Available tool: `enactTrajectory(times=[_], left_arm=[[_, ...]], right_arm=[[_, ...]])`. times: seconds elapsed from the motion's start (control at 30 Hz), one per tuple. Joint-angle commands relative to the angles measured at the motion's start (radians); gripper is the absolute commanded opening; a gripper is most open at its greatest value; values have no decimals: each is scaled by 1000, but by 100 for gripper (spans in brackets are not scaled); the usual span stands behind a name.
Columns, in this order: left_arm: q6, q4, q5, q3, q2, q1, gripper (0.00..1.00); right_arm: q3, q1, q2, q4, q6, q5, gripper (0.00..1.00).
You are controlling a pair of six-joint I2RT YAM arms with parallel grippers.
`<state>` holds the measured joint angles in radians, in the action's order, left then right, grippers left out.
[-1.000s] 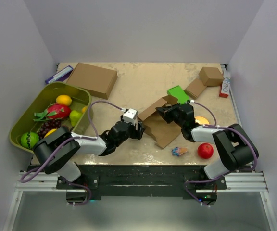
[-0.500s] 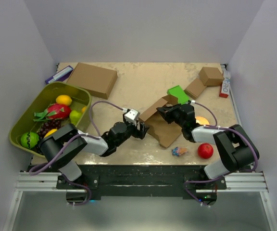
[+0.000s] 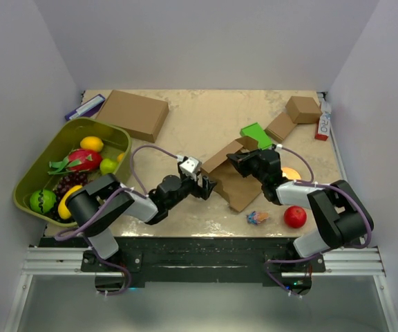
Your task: Fold the paper box
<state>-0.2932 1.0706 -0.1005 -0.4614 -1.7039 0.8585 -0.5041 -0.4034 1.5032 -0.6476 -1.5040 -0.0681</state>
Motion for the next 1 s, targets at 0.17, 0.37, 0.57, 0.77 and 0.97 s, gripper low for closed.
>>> enactTrajectory(times=[0.17,0.37,0.57,0.77,0.97], left_arm=[[51,118,28,-46,-71,-21,79],[62,175,-10,-71,-118,-26,61],[68,186,-27,-118,-158,-30,53],[45,152,-139,-152,-174,-32,48],[28,117,-234,-163,-163,-38,48]], right_arm=[[4,-11,-32,80,48,-18,0],[7,-11,-34,101,68,-22,0],[33,-12,-43,126,88,-29,0],[52,-12,-44,135,91,-29,0],[50,-11,-32,137,93,-38,0]])
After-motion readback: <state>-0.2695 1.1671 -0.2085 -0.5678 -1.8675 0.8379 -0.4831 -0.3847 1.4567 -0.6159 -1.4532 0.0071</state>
